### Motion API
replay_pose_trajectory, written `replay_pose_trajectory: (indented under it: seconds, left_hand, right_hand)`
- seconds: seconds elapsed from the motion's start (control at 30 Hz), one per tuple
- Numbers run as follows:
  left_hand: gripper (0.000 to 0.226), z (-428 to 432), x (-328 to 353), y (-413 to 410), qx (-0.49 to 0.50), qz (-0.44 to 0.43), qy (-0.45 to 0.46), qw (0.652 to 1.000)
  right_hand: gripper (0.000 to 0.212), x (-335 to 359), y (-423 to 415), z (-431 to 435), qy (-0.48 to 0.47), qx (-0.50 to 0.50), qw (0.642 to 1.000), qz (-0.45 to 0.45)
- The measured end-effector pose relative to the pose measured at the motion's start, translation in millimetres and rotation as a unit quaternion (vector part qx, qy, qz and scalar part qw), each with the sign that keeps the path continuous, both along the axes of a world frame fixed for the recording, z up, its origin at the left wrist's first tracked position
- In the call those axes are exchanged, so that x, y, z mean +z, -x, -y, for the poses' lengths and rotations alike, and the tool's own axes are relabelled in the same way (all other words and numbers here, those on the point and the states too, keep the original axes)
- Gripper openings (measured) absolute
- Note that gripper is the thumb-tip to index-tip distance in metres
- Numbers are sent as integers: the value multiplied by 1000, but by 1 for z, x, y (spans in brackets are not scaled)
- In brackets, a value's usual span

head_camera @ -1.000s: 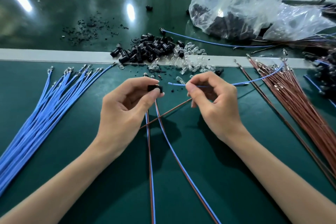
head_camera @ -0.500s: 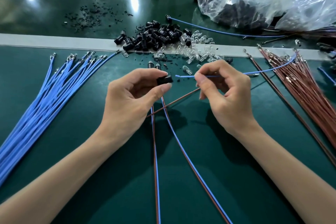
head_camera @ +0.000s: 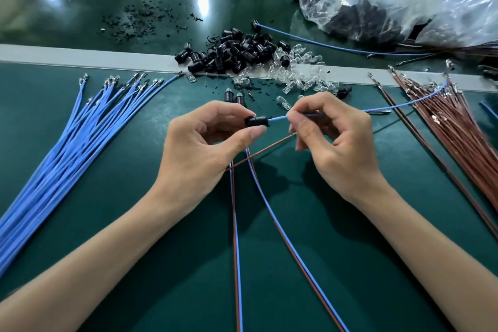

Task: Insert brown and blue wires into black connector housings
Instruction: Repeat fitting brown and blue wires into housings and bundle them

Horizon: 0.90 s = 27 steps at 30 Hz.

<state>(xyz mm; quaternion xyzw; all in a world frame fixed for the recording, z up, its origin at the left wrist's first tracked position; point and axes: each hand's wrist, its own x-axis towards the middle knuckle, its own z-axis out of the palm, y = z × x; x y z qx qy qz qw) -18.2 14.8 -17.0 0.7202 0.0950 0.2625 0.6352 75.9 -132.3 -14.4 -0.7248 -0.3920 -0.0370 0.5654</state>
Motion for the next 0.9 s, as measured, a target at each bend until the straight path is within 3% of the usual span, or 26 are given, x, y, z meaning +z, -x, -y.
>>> replay_pose_trajectory:
  seconds: [0.63,0.77,0.9]
  left_hand:
    - [20,2,0,1,-4,-25,-60,998]
    - [19,2,0,1,10,-21,-63,998]
    - [18,1,0,1,35,-25,-59,997]
  right_hand:
    - [10,-1,3,-5,47,2,996,78]
    - [8,-1,2,-2,56,30,997,42]
    - [6,-1,-1,-1,43,-12,999,12]
